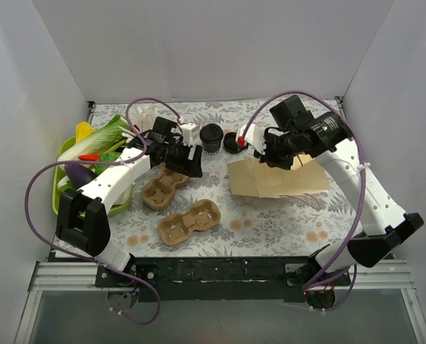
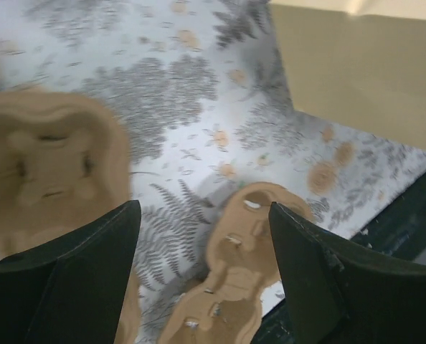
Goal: Pack the takeout coffee
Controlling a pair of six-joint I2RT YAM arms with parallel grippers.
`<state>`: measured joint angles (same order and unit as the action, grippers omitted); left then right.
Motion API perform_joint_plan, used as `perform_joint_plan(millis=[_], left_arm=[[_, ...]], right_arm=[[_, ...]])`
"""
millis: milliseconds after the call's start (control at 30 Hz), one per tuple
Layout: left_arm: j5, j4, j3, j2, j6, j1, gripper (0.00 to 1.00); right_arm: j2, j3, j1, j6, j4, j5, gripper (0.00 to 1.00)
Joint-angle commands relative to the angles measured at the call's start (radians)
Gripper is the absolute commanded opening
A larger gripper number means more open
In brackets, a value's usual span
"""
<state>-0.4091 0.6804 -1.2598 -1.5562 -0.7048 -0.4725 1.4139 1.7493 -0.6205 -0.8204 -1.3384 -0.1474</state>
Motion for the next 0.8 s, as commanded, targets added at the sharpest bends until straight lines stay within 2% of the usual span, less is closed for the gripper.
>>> perform_joint_plan(millis=[0, 67, 200, 400, 600, 767], left_arm=[[0.09, -0.019, 0.004, 0.106, -0.013, 0.06, 0.73], [0.085, -0.01, 0.002, 0.113, -0.009, 0.061, 0.73], [0.076, 0.005, -0.003, 0.125, -0.004, 0.061, 0.73], [0.09, -0.01, 0.004, 0.148, -0.004, 0.061, 0.73], [0.078, -0.024, -0.009, 0.117, -0.007, 0.064, 0.73], [0.033, -0.039, -0.021, 0.078, -0.027, 0.064, 0.73]], right_arm=[[0.098, 0.145, -0.008, 0.107, 0.025, 0.002, 0.01], [0.138, 0.203, -0.01, 0.104, 0.025, -0.003, 0.01], [0.151, 0.216, -0.018, 0.095, 0.024, 0.022, 0.01], [0.068, 0.197, -0.022, 0.177, 0.024, 0.072, 0.01], [-0.098, 0.009, -0.025, 0.173, 0.024, 0.066, 0.01], [-0.141, -0.027, -0.024, 0.165, 0.021, 0.069, 0.01]])
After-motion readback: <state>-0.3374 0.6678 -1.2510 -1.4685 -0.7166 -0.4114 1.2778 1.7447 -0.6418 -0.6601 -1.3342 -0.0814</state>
